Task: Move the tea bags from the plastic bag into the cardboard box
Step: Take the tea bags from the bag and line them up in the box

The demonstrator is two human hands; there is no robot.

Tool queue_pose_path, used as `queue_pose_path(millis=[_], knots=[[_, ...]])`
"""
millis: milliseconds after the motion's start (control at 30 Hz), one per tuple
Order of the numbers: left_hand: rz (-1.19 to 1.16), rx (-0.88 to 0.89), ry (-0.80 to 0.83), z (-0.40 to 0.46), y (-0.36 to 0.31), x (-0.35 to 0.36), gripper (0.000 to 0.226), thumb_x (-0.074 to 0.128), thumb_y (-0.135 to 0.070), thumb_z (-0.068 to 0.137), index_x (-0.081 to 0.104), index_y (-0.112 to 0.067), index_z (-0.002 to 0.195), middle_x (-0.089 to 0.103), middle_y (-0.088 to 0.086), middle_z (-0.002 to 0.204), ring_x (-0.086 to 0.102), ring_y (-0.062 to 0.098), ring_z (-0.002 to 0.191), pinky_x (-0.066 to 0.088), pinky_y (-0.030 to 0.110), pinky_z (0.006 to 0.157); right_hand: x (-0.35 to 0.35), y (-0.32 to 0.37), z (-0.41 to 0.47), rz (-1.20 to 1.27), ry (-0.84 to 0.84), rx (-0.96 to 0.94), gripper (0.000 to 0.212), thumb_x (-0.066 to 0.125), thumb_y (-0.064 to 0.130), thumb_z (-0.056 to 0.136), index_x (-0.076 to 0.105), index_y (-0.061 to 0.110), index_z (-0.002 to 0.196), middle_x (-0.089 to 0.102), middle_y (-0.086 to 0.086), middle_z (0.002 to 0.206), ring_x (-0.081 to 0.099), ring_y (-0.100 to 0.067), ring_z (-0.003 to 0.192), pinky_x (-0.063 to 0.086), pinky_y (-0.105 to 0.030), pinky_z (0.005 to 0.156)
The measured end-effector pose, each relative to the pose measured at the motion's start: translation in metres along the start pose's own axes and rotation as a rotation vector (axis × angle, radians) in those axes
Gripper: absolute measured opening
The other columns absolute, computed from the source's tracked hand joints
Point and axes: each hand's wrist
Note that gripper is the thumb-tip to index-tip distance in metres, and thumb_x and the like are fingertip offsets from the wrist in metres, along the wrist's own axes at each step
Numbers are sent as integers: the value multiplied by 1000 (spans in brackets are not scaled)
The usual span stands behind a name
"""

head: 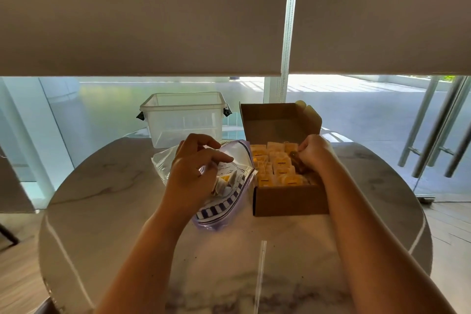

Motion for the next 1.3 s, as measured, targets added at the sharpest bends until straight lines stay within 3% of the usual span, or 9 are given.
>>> queue_pose_path(millis=[233, 333, 467, 567, 700, 833, 1100, 1233, 1300], knots=[[-62, -33, -20, 2, 5, -4, 36, 59, 10, 81, 72, -23, 87, 60, -9, 100, 59, 9, 98, 45, 8, 77, -15, -4, -14, 53, -219, -95, 14, 58, -3, 83, 67, 4, 92, 66, -16, 102, 60, -28, 98, 46, -32, 82], [-71, -25, -28, 3, 8, -4, 36, 59, 12, 81, 72, -21, 87, 63, -3, 100, 61, 12, 97, 47, 10, 77, -22, 16, -38, 166, -289, -279, 10, 61, 2, 86, 65, 11, 89, 66, -3, 94, 58, -13, 84, 41, -22, 73], [-71, 5, -26, 2, 11, -5, 32, 59, 10, 83, 72, -19, 89, 64, 0, 99, 62, 14, 96, 53, 24, 81, -33, 57, -87, 483, 396, -459, 11, 66, 9, 84, 62, 18, 88, 69, 2, 82, 67, -9, 63, 53, -18, 59], [-51, 19, -30, 1, 12, -6, 29, 58, 9, 84, 73, -15, 91, 65, 0, 99, 62, 13, 95, 54, 31, 82, -3, 78, -110, 141, 727, -570, 18, 62, 7, 86, 66, 18, 100, 68, 4, 98, 66, -9, 86, 53, -18, 73], [-63, 9, -46, 2, 11, -6, 28, 61, 8, 81, 73, -15, 90, 65, -1, 97, 61, 14, 95, 52, 34, 84, 66, 93, -110, -501, 419, -705, 35, 52, 9, 90, 53, 8, 125, 53, -13, 125, 47, -28, 114, 42, -34, 95], [-79, 7, -50, 2, 13, -5, 27, 62, 8, 80, 74, -15, 88, 66, -1, 96, 62, 15, 94, 52, 37, 84, 86, 90, -110, -717, 273, -683, 39, 49, 8, 91, 47, 1, 130, 42, -26, 129, 36, -38, 123, 44, -39, 97], [-100, -28, -30, 2, 15, -3, 27, 63, 5, 81, 74, -19, 79, 63, -3, 99, 59, 17, 99, 50, 35, 88, 78, 95, -113, -648, 164, -681, 40, 54, 8, 90, 47, 4, 129, 47, -18, 131, 33, -32, 131, 44, -39, 99], [-27, -41, -66, 3, 12, -3, 22, 55, -11, 83, 74, -22, 84, 59, -12, 98, 51, 14, 104, 33, 10, 90, 59, 99, -122, -488, 59, -765, 42, 50, 7, 94, 43, 4, 134, 46, -13, 132, 35, -26, 129, 45, -36, 98], [48, -44, -109, 3, 14, -3, 23, 51, -23, 82, 74, -23, 85, 60, -11, 104, 46, 16, 109, 29, 14, 91, 45, 98, -126, -397, -15, -798, 37, 50, 11, 93, 49, 6, 130, 49, -10, 128, 39, -22, 124, 44, -31, 98]])
Point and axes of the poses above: each hand's wrist, its own z-axis towards the middle knuckle, its own x-axis out of the palm, y = z × x
